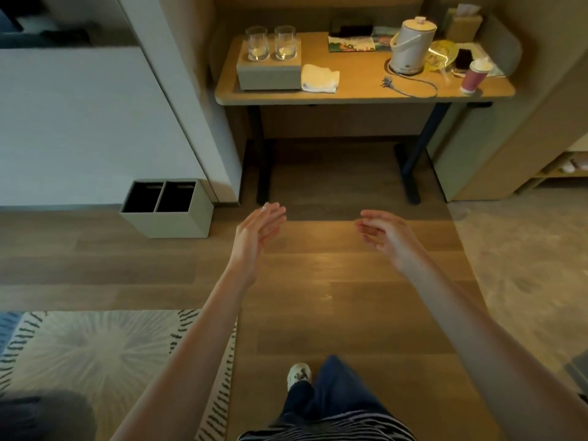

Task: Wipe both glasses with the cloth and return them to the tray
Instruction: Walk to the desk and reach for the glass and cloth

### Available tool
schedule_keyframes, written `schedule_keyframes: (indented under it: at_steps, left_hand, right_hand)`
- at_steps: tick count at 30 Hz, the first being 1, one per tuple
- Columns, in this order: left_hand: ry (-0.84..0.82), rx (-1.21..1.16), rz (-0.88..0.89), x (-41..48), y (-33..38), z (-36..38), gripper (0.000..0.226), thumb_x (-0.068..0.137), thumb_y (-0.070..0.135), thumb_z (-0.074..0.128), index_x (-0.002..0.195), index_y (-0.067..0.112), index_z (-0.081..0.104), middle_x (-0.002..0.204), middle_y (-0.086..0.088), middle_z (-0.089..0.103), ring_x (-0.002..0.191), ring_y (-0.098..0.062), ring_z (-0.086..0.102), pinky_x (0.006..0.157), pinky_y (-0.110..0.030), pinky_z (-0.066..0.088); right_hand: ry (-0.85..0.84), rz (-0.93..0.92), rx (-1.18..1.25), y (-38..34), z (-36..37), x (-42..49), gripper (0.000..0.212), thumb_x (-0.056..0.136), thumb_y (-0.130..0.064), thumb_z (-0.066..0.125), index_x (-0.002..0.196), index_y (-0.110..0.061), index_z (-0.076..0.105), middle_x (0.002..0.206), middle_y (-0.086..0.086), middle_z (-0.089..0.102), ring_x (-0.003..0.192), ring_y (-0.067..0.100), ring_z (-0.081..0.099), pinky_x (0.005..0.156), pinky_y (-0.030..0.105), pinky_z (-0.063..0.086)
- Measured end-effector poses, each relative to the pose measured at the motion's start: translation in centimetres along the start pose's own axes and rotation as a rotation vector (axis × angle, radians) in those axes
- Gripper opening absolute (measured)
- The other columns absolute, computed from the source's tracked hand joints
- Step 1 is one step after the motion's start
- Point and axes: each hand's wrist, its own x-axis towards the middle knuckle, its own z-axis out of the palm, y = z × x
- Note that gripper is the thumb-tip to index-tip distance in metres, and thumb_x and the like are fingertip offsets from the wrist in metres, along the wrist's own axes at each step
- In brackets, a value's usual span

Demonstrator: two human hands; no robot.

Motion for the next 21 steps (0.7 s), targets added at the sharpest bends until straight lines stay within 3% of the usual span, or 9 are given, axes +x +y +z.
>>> schedule_keyframes:
  at_steps: [5,12,21]
  left_hand:
    - [0.005,-0.001,-0.003,5.6,1.2,1.2,0.035,0.102,0.021,0.050,0.134,0.008,0.060,0.127,-0.007,0.070,0.118,-0.017,0.066,0.109,-0.037,0.047]
    - [0.031,0.023,-0.002,14.6,3.5,4.2,0.026,0.101,0.016,0.052,0.123,0.014,0.066,0.124,-0.005,0.072,0.117,-0.018,0.067,0.109,-0.040,0.046]
    - [0.081,0.009,0.010,24.3,6.4,6.6,0.027,0.102,0.021,0.051,0.124,0.013,0.064,0.127,-0.008,0.070,0.119,-0.018,0.066,0.110,-0.038,0.046]
  right_hand:
    - [-0.014,-0.035,-0.043,-2.5,0.4,5.0,0.022,0.087,-0.009,0.060,0.109,-0.012,0.064,0.106,0.011,0.070,0.100,0.022,0.067,0.089,0.037,0.052]
    - [-0.032,-0.035,-0.045,-8.0,0.7,14.1,0.022,0.089,-0.010,0.058,0.110,-0.012,0.065,0.105,0.011,0.071,0.099,0.022,0.067,0.089,0.036,0.053]
    - [-0.100,-0.024,-0.084,-13.6,2.3,23.8,0.021,0.090,-0.013,0.057,0.110,-0.013,0.064,0.107,0.011,0.069,0.101,0.022,0.066,0.092,0.037,0.052]
